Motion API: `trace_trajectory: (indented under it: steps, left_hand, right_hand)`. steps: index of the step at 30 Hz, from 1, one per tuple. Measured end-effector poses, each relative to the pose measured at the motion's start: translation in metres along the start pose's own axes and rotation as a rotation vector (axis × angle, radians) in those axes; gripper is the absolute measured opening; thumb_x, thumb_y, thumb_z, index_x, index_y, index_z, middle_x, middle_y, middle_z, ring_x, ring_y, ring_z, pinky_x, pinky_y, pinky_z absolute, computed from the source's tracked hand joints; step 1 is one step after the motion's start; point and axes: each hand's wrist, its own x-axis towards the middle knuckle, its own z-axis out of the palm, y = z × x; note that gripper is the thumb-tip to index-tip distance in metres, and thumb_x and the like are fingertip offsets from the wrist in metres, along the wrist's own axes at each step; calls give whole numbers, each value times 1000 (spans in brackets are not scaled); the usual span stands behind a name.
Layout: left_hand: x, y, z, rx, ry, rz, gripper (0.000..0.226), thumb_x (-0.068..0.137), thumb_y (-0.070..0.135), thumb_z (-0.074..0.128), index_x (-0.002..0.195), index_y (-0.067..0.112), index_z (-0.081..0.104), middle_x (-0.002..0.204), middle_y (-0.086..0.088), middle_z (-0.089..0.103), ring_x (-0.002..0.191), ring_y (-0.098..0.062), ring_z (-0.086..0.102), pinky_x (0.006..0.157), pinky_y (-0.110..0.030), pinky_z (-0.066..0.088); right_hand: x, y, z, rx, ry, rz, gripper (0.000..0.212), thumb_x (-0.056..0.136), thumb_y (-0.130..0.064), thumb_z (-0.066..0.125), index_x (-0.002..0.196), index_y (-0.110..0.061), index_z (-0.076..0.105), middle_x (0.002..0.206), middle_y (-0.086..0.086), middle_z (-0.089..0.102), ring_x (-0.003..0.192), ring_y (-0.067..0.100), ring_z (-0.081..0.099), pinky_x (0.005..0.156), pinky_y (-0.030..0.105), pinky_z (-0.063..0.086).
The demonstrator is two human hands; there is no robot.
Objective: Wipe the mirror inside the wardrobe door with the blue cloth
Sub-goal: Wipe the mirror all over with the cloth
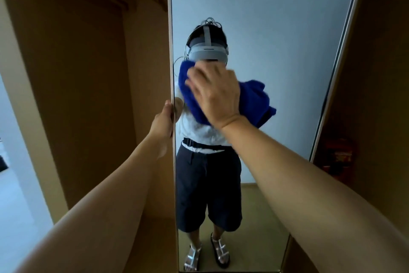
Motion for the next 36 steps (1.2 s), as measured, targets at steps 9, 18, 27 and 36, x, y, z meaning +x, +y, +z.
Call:
trace_trajectory:
  steps: [9,18,27,36]
  left_hand:
    - [13,-7,7,78,160,-14,50,94,57,27,79,20,57,81,-4,60,81,-21,56,81,-37,47]
    - [14,-11,6,141,169,60,62,93,62,21,81,12,57,82,-8,55,76,-21,52,70,-30,45]
    - [10,-10,6,120,161,71,54,94,61,23,91,18,56,86,-2,61,88,-20,59,85,-36,47]
    - [-5,-49,-12,203,-10,-129,74,90,68,17,117,12,59,118,-18,60,106,-28,56,93,-41,42]
  right_hand:
    - [-129,-37,12,80,-168,-281,15,87,-29,65,100,-22,61,101,-4,66,85,19,52,69,32,35]
    - [-178,-5,-23,-32,-633,-824,52,72,-47,61,116,-22,48,123,0,57,104,21,53,85,37,33]
    - [-70,46,-33,-308,-115,-215,19,83,-27,66,102,-24,69,110,-2,66,98,22,46,76,38,33]
    - [-106,17,-30,-294,-415,-8,76,71,-44,68,140,-18,46,141,7,48,119,35,47,98,58,35]
